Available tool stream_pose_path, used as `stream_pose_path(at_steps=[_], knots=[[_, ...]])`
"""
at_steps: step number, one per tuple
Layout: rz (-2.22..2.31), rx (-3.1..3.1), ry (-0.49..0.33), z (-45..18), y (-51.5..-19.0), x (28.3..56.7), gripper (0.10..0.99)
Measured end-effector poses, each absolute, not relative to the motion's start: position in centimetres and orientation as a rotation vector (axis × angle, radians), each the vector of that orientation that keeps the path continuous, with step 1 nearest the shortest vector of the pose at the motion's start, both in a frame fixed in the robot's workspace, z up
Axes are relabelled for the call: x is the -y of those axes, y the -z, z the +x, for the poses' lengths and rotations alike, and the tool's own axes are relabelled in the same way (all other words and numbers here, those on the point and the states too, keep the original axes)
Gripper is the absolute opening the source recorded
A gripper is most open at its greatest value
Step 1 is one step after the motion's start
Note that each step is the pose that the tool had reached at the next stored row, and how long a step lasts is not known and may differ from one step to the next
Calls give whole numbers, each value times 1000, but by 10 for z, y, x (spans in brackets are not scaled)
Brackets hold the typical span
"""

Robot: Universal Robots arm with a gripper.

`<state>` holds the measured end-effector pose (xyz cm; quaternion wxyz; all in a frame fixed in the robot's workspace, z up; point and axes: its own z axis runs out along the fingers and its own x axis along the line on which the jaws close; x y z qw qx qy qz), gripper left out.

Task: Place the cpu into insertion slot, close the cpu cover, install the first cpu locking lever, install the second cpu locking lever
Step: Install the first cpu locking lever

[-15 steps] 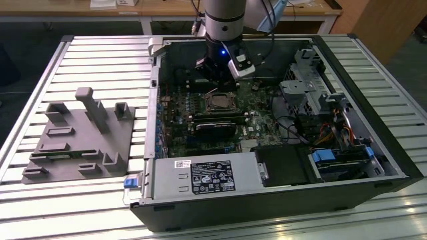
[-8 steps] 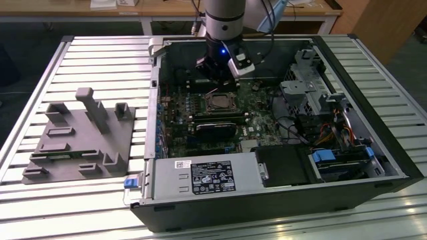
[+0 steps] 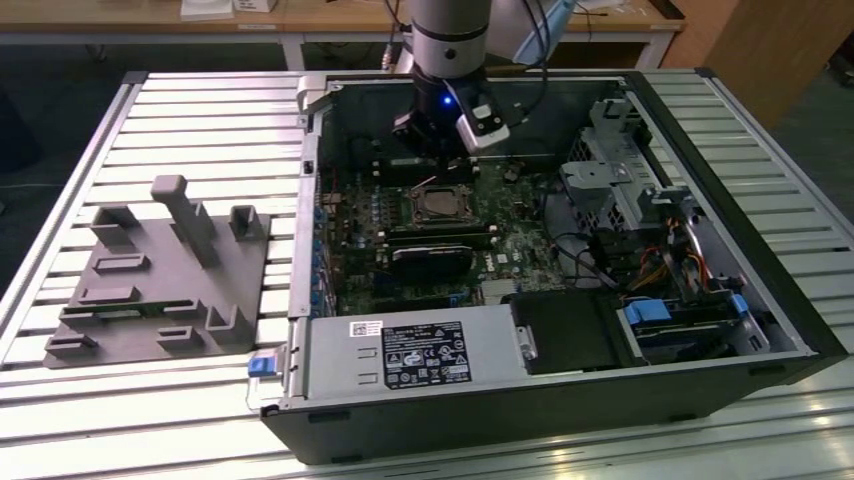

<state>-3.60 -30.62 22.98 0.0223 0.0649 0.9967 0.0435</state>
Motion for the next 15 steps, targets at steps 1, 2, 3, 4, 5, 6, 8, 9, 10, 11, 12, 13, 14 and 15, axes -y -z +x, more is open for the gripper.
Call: stream_pose_path(at_steps=[1, 2, 3, 4, 5, 6, 8, 9, 10, 11, 12, 13, 14, 15], knots=[[201, -3088, -135, -36, -230, 305, 106], [201, -3088, -135, -36, -229, 305, 106], [201, -3087, -135, -35, -229, 304, 106], [201, -3088, -135, -35, -229, 304, 106], [201, -3088, -134, -35, -228, 303, 106], [201, -3087, -132, -35, -228, 303, 106], [201, -3087, -129, -35, -227, 302, 106], [201, -3087, -128, -35, -226, 302, 106], [201, -3087, -128, -35, -225, 302, 106], [200, -3086, -128, -35, -225, 302, 106], [200, -3085, -128, -35, -224, 302, 106], [200, -3082, -128, -35, -223, 302, 106], [199, -3080, -128, -35, -222, 302, 106], [199, -3078, -128, -35, -221, 302, 106]])
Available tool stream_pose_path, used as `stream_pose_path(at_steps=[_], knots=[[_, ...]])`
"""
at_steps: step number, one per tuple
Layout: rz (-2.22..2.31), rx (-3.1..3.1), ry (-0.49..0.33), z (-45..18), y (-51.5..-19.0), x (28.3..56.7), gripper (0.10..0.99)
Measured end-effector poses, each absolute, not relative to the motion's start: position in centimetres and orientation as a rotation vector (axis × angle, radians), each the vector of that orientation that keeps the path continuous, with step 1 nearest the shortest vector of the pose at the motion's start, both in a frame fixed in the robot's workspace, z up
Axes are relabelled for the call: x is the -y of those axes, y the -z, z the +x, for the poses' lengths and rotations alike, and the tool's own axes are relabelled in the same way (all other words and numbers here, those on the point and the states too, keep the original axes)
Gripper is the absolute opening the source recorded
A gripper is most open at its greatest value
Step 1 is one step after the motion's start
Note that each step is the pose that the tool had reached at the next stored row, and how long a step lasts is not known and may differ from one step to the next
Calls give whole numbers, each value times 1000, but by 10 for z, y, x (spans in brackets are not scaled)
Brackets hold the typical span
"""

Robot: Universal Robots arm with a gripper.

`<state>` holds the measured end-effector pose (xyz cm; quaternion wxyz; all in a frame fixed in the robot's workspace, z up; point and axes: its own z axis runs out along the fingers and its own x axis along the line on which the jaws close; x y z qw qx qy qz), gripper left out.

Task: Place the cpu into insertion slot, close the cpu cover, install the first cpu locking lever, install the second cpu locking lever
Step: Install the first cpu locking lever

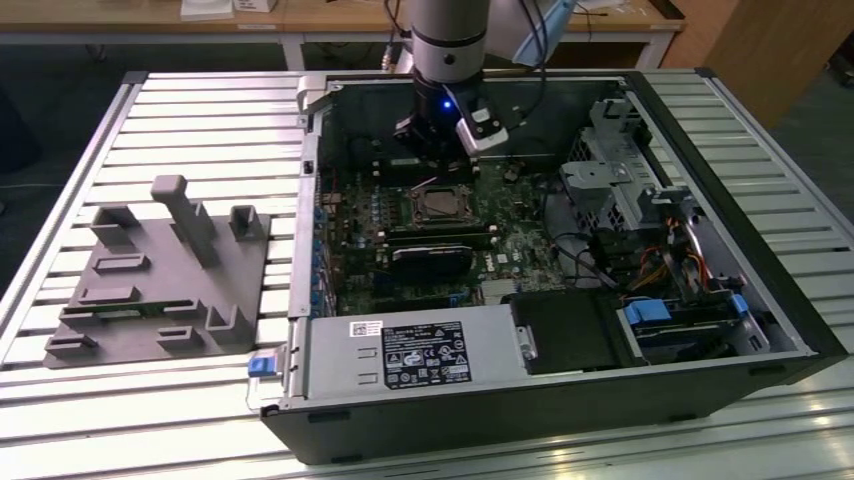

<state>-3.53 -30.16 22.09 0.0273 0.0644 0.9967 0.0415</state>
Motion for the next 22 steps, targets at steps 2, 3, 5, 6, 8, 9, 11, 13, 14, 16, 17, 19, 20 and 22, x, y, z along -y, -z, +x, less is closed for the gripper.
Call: stream_pose_path(at_steps=[2, 3, 5, 6, 8, 9, 11, 13, 14, 16, 17, 19, 20, 22], knots=[[198, -3074, -128, -35, -219, 302, 106], [197, -3071, -129, -35, -219, 302, 106], [195, -3065, -129, -35, -218, 302, 106], [194, -3064, -129, -35, -217, 302, 106], [193, -3063, -129, -35, -217, 302, 106], [192, -3062, -129, -35, -217, 302, 106], [192, -3060, -129, -36, -217, 301, 106], [191, -3060, -129, -36, -217, 301, 106], [191, -3059, -130, -36, -217, 301, 106], [191, -3060, -133, -36, -217, 300, 106], [191, -3060, -137, -36, -217, 300, 106], [191, -3059, -139, -36, -216, 299, 106], [191, -3057, -139, -36, -216, 299, 106], [189, -3047, -140, -36, -215, 299, 106]])
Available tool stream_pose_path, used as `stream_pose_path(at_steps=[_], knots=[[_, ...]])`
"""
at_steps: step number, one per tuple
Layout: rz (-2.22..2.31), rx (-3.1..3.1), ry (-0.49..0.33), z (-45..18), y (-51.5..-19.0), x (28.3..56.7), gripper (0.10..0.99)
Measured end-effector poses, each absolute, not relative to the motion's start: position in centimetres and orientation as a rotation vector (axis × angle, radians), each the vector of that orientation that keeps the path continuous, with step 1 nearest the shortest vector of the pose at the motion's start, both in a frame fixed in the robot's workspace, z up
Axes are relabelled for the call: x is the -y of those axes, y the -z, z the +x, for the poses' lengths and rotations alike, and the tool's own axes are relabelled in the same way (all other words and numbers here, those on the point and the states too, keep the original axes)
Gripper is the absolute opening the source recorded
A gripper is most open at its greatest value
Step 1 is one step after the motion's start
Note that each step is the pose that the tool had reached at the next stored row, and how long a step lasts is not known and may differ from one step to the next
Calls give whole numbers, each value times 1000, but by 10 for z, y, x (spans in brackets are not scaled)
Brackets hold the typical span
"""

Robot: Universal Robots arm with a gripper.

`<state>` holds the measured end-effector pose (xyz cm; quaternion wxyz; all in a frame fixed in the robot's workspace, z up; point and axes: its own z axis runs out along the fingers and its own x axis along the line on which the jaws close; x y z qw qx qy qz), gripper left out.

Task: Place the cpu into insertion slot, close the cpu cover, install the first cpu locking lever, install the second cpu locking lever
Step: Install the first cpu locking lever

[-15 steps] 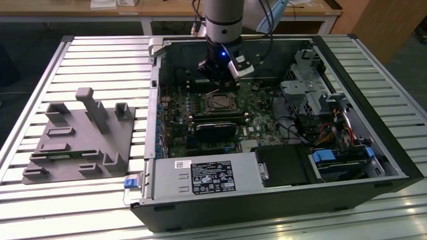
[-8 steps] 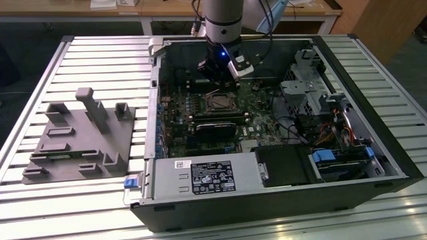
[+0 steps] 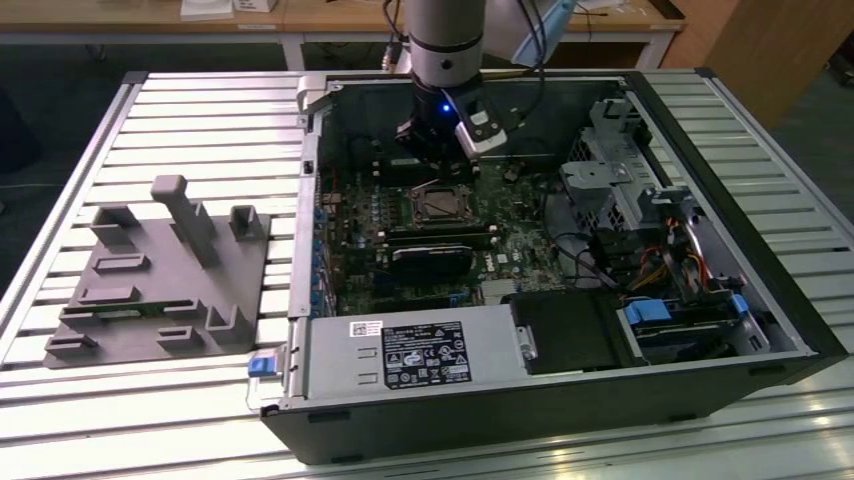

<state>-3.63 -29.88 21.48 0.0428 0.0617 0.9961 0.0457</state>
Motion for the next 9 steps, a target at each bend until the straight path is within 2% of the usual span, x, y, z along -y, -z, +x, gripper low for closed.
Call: stream_pose_path(at_steps=[9], knots=[[183, -3004, -141, -38, -212, 296, 106]])
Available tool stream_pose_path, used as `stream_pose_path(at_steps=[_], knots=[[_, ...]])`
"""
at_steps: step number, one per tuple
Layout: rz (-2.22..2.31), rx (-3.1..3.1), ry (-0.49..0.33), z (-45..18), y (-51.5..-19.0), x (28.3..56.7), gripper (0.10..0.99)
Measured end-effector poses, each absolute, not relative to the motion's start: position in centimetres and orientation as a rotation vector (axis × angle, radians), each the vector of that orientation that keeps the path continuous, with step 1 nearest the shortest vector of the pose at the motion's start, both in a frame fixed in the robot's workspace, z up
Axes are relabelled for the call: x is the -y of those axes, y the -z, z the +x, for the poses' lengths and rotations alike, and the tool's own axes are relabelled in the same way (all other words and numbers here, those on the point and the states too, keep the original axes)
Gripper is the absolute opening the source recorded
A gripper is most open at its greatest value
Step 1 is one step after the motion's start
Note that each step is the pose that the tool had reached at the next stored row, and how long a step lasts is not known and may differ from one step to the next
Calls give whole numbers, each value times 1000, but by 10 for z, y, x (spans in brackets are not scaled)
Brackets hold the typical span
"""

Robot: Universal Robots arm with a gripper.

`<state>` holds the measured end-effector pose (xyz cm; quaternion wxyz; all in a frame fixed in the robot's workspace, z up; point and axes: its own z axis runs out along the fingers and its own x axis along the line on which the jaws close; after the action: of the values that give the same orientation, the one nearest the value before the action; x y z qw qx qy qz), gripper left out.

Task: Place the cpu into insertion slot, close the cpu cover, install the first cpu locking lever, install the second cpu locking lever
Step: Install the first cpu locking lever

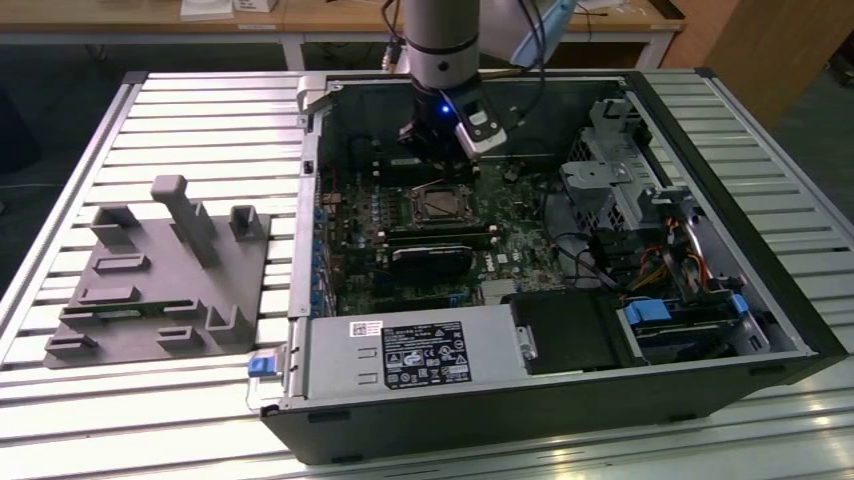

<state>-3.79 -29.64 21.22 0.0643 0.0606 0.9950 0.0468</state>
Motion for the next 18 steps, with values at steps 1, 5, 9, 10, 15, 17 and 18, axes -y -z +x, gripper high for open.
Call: stream_pose_path(at_steps=[1, 5, 9, 10, 15, 17, 18], knots=[[183, -3004, -141, -38, -212, 295, 106], [186, -3004, -141, -39, -212, 291, 106], [238, -2997, -136, -39, -211, 290, 106], [262, -2995, -134, -39, -211, 290, 106], [335, -2985, -129, -42, -210, 289, 106], [352, -2982, -128, -43, -209, 288, 106], [360, -2981, -127, -44, -209, 288, 106]])
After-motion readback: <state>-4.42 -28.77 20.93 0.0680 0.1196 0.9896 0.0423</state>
